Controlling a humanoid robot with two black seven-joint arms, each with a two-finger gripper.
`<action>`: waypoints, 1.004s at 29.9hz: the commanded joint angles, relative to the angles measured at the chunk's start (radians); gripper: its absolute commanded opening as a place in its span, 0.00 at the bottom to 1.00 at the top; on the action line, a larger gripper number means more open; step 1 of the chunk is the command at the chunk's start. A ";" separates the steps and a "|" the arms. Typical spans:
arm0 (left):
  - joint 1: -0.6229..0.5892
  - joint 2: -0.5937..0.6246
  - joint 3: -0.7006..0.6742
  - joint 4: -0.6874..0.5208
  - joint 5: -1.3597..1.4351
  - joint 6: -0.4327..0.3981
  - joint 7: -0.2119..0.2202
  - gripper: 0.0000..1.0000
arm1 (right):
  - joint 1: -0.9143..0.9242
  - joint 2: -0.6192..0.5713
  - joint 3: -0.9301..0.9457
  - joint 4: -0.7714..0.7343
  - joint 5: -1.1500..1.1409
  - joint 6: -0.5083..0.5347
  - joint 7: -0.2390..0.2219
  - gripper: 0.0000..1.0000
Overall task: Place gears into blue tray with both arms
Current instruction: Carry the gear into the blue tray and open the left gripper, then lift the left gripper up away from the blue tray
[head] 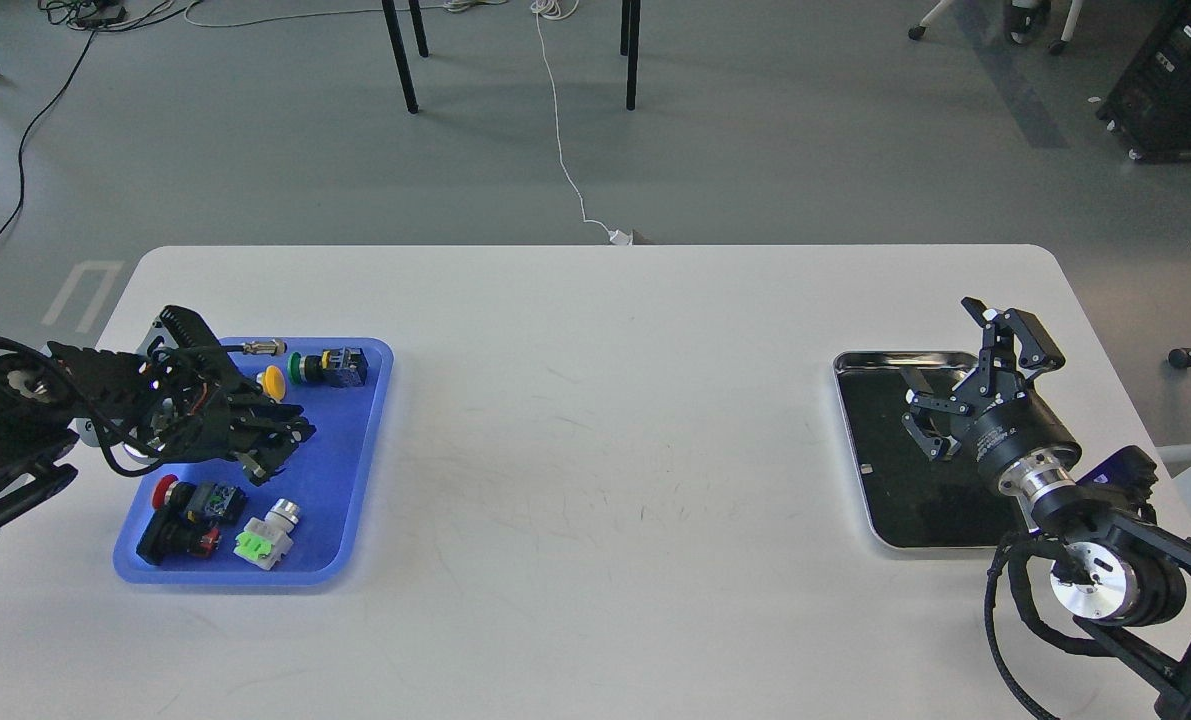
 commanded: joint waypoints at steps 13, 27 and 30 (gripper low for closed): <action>-0.044 0.008 -0.146 -0.022 0.000 -0.002 0.000 0.79 | -0.003 0.000 0.000 0.000 0.000 0.000 0.000 0.97; 0.269 -0.103 -0.482 -0.317 -1.107 0.137 0.000 0.98 | 0.005 0.012 0.000 0.023 -0.011 0.006 0.000 0.99; 0.429 -0.198 -0.683 -0.317 -1.180 0.143 0.000 0.98 | 0.008 0.012 -0.001 0.025 -0.012 0.006 0.000 0.99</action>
